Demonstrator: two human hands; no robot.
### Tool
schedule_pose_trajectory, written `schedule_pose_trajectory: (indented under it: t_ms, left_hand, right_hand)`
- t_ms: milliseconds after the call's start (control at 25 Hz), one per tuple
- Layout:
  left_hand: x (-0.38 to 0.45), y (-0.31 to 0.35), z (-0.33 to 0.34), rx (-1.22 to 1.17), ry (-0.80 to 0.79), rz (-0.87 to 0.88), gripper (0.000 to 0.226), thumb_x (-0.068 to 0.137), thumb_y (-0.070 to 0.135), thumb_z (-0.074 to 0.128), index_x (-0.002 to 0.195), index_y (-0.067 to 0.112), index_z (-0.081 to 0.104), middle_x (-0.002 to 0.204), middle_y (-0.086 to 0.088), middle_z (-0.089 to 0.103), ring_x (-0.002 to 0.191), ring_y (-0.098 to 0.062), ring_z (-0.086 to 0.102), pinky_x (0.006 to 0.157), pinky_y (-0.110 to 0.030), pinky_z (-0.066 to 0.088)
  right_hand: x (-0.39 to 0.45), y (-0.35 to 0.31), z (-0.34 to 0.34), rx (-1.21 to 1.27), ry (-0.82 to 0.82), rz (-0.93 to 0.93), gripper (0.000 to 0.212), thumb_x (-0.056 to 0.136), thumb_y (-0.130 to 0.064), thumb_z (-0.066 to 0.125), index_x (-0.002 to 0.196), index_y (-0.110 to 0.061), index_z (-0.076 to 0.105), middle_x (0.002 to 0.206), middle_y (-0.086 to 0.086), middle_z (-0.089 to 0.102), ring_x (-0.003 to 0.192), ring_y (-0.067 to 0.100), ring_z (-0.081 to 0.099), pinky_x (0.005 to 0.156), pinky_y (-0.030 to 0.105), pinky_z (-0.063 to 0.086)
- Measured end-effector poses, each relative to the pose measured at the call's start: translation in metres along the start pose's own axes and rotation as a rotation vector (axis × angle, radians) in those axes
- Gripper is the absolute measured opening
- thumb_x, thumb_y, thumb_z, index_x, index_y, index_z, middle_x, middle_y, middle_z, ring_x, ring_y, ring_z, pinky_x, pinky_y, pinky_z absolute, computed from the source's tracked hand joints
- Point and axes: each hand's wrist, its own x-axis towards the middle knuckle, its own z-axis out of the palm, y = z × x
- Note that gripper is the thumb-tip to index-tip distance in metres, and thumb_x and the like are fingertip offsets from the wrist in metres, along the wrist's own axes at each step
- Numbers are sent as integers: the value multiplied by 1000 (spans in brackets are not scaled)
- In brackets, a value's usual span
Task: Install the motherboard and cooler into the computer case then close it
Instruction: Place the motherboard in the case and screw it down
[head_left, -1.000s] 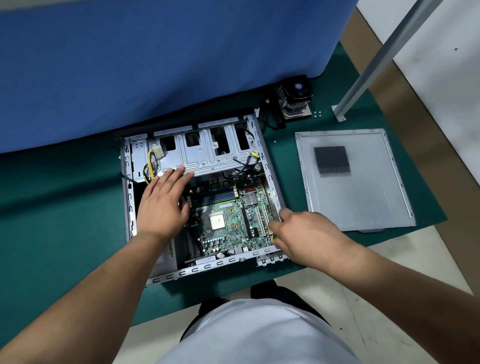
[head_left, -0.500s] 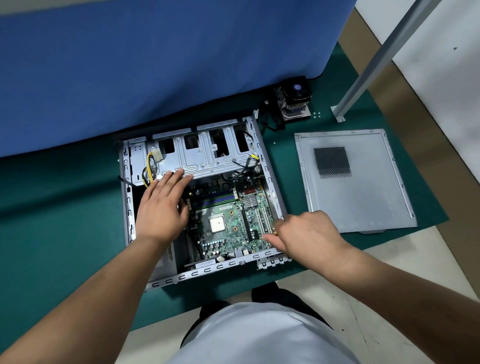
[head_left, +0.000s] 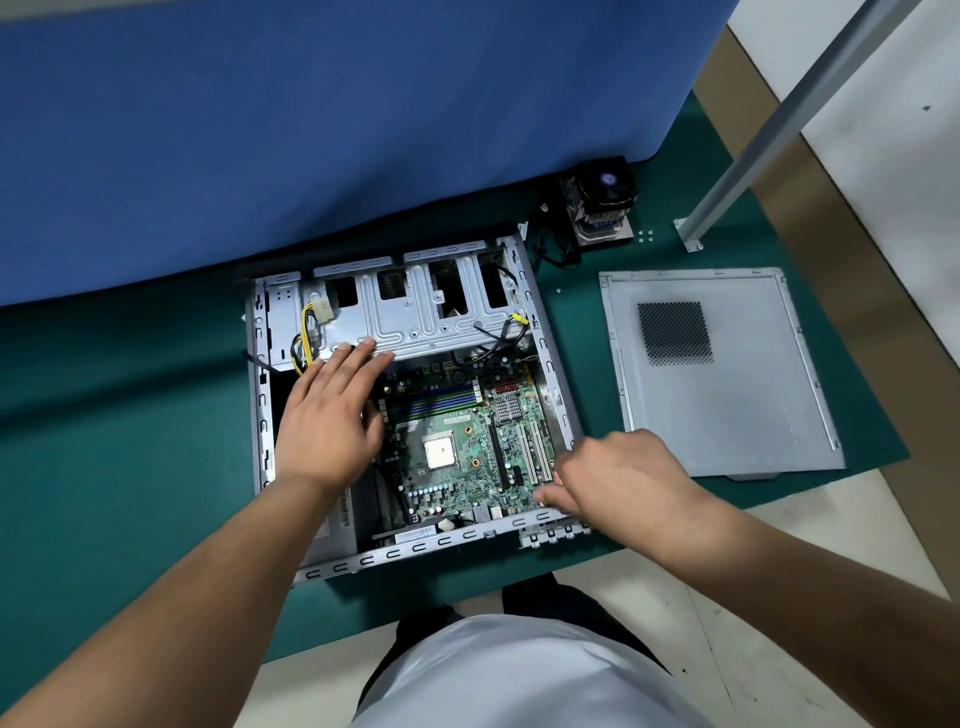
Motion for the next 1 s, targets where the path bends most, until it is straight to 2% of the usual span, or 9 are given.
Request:
schedule_pose_trajectory:
  t_ms: [80, 160, 200, 320, 480, 600, 800, 880, 1000]
  left_hand:
    - [0, -1, 1, 6, 1, 1, 76, 91, 31, 64, 157, 38, 28, 166, 12, 29, 155, -11, 21, 128, -36, 8]
    - [0, -1, 2, 3, 4, 6, 77, 90, 31, 65, 157, 38, 28, 166, 11, 29, 155, -11, 21, 128, -37, 9]
    - [0, -1, 2, 3, 4, 7, 77, 90, 31, 65, 157, 38, 28, 166, 11, 29, 155, -11, 22, 128, -37, 10]
    - [0, -2, 2, 7, 10, 8, 77, 90, 31, 65, 157, 39, 28, 166, 11, 30, 155, -11, 22, 128, -37, 10]
    - [0, -2, 2, -4, 18, 10, 76, 90, 30, 65, 156, 38, 30, 166, 11, 31, 154, -11, 23, 128, -37, 10]
    - [0, -1, 2, -7, 22, 10, 75, 90, 29, 64, 156, 38, 31, 165, 11, 31, 154, -11, 23, 128, -37, 12]
    - [0, -2, 2, -10, 16, 11, 75, 90, 29, 64, 157, 38, 30, 166, 10, 30, 154, -12, 23, 128, -38, 13]
    - [0, -2, 2, -3, 11, 12, 75, 90, 30, 63, 157, 38, 30, 166, 11, 30, 154, -11, 23, 128, -38, 13]
    - [0, -2, 3, -5, 9, 14, 74, 90, 30, 62, 157, 38, 30, 166, 11, 30, 154, -11, 23, 128, -37, 12]
  right_hand:
    - [-4, 2, 0, 73, -20, -65, 27, 98, -33, 63, 119, -18, 57, 114, 6, 50, 80, 27, 59, 58, 37, 46]
    - [-8, 3, 2, 116, -39, -114, 39, 85, 2, 64, 116, -19, 55, 114, 7, 46, 73, 26, 51, 56, 39, 50]
    - [-7, 4, 3, 114, -42, -114, 42, 80, 8, 61, 113, -18, 58, 112, 7, 48, 71, 26, 53, 55, 39, 49]
    - [-3, 1, 6, 85, -4, -76, 33, 85, 0, 63, 112, -17, 64, 109, 7, 56, 76, 27, 65, 56, 35, 48]
    - [2, 1, 8, 80, 32, -42, 19, 97, -22, 62, 115, -17, 64, 107, 8, 61, 87, 30, 68, 65, 36, 49]
    - [0, 3, 7, 101, -32, -29, 31, 101, -40, 57, 122, -17, 59, 111, 8, 60, 93, 32, 67, 64, 36, 45]
    - [-5, 5, 9, 120, -28, -60, 35, 88, -3, 56, 118, -22, 52, 91, 6, 57, 71, 30, 56, 56, 36, 47]
    - [-4, 4, 11, 108, -8, -21, 21, 95, -17, 54, 115, -19, 54, 88, 6, 64, 75, 30, 60, 58, 35, 47]
    - [-4, -1, 14, 69, 43, 2, 28, 102, -40, 46, 117, -18, 54, 92, 6, 70, 83, 32, 68, 59, 34, 42]
